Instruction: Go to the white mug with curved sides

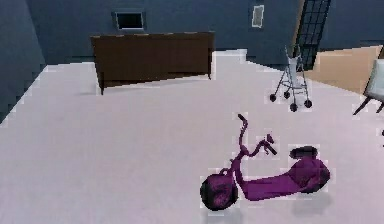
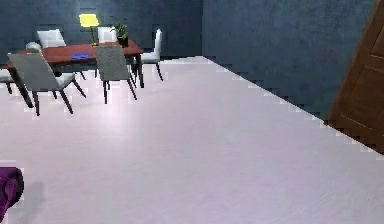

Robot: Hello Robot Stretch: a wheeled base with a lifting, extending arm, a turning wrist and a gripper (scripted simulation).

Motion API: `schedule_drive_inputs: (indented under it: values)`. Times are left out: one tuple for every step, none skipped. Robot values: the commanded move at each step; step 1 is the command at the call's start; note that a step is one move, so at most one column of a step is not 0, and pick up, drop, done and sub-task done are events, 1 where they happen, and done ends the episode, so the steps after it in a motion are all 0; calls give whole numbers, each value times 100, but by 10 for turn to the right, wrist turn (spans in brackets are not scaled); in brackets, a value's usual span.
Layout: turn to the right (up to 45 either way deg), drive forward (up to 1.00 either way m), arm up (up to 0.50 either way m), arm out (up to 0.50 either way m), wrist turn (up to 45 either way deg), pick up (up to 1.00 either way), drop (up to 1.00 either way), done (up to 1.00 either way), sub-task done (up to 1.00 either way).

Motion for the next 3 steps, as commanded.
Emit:
schedule_drive_inputs:
  values:
    - [-180,0,0,0,0,0,0,0,0]
    - [0,100,0,0,0,0,0,0,0]
    - [30,0,0,0,0,0,0,0,0]
